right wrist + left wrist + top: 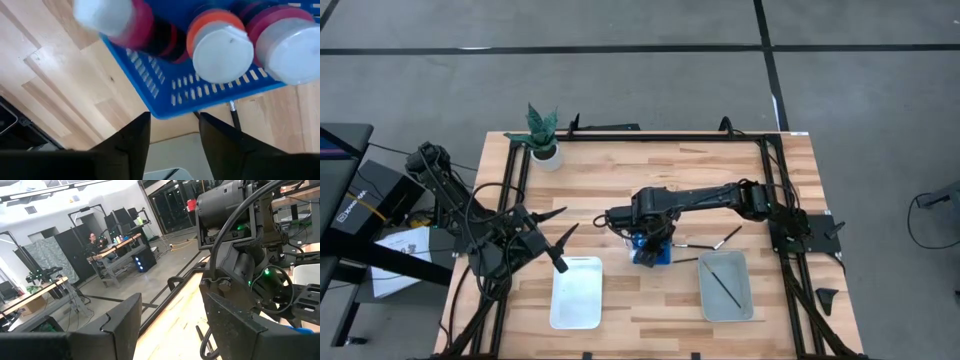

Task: Pick & Place Paint Supplies
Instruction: Put the pink paint bottle into the blue bin

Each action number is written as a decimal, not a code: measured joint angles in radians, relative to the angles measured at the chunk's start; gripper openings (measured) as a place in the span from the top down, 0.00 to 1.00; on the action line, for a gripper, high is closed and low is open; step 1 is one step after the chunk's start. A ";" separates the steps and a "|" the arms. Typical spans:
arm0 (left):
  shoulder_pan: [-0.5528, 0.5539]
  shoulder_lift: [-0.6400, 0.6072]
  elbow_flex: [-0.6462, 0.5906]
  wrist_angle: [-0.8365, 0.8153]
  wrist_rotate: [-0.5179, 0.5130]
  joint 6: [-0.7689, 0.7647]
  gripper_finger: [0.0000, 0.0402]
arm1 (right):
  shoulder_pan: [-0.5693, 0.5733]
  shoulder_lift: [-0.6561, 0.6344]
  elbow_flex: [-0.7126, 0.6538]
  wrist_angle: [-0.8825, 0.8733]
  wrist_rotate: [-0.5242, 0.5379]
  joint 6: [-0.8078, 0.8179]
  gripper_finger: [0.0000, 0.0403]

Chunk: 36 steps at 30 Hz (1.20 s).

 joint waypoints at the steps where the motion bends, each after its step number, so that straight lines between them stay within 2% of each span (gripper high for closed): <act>1: 0.000 0.000 0.000 0.000 0.000 0.000 0.48 | 0.000 -0.001 0.004 -0.006 -0.005 -0.003 0.60; 11: 0.000 0.000 0.000 0.000 0.000 0.000 0.48 | 0.042 -0.006 0.174 -0.019 0.027 0.008 0.61; 15: 0.000 0.000 0.000 0.000 0.001 0.000 0.48 | 0.063 -0.009 0.183 0.009 0.040 -0.001 0.61; 21: 0.000 0.000 0.000 0.001 0.010 -0.001 0.48 | 0.116 -0.013 0.178 0.040 0.062 -0.311 0.61; 26: 0.000 0.000 0.000 0.000 0.012 -0.001 0.48 | 0.173 -0.013 0.178 0.055 0.242 -0.527 0.61; 30: 0.000 0.000 0.000 0.000 0.014 -0.001 0.48 | 0.204 0.005 0.177 0.163 0.282 -0.604 0.56; 36: 0.000 0.000 0.000 0.000 0.025 -0.004 0.48 | 0.186 0.004 0.178 0.206 0.306 -0.582 0.40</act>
